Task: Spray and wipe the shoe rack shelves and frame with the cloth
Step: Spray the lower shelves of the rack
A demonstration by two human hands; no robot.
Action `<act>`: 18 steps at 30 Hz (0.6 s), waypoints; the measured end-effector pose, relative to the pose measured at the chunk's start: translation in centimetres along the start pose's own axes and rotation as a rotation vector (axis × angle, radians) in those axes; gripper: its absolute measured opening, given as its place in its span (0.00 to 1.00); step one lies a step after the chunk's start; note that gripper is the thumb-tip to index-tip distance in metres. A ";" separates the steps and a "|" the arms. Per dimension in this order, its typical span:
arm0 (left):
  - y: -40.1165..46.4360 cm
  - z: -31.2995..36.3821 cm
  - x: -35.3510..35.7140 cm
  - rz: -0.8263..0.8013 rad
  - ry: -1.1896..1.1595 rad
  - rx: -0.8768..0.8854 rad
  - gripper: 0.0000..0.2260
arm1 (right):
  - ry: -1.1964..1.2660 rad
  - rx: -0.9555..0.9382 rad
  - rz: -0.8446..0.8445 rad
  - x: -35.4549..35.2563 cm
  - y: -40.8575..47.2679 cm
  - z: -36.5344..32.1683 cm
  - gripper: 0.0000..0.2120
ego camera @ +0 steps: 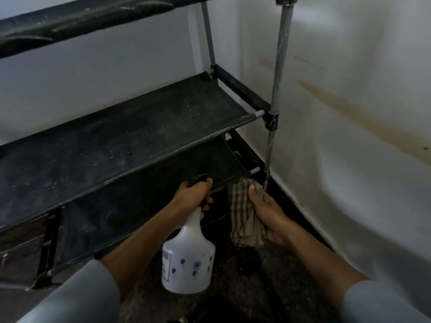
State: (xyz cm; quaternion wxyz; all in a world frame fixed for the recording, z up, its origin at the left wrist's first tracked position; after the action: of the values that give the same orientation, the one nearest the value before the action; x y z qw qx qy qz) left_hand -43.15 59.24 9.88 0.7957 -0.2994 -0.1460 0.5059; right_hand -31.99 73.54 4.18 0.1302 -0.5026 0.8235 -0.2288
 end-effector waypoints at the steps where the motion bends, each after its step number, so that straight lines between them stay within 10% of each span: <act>1: 0.0 0.1 -0.1 0.012 0.000 0.028 0.12 | 0.003 0.000 0.009 0.0 -0.1 0.2 0.26; 12: -6.5 -4.0 -7.3 -0.116 -0.069 0.438 0.18 | 0.002 0.059 -0.076 4.7 -0.2 4.1 0.19; 18: -5.9 -14.7 -18.6 0.319 -0.248 0.199 0.28 | -0.137 0.130 -0.230 11.9 0.3 8.9 0.22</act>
State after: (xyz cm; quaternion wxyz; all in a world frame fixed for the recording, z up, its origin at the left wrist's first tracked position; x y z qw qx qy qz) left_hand -39.35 36.04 3.42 0.7072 -0.1740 -0.1428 0.6702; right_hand -33.77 60.94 -3.44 0.1912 -0.5984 0.7332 -0.2603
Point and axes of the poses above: each hand's wrist, its own y-axis towards the middle knuckle, its own x-axis out of the palm, z = x × y, the point moved 9 cm from there along y, towards the middle knuckle, and after that the axes turned 14 degrees about -y, right-handed, at the moved point
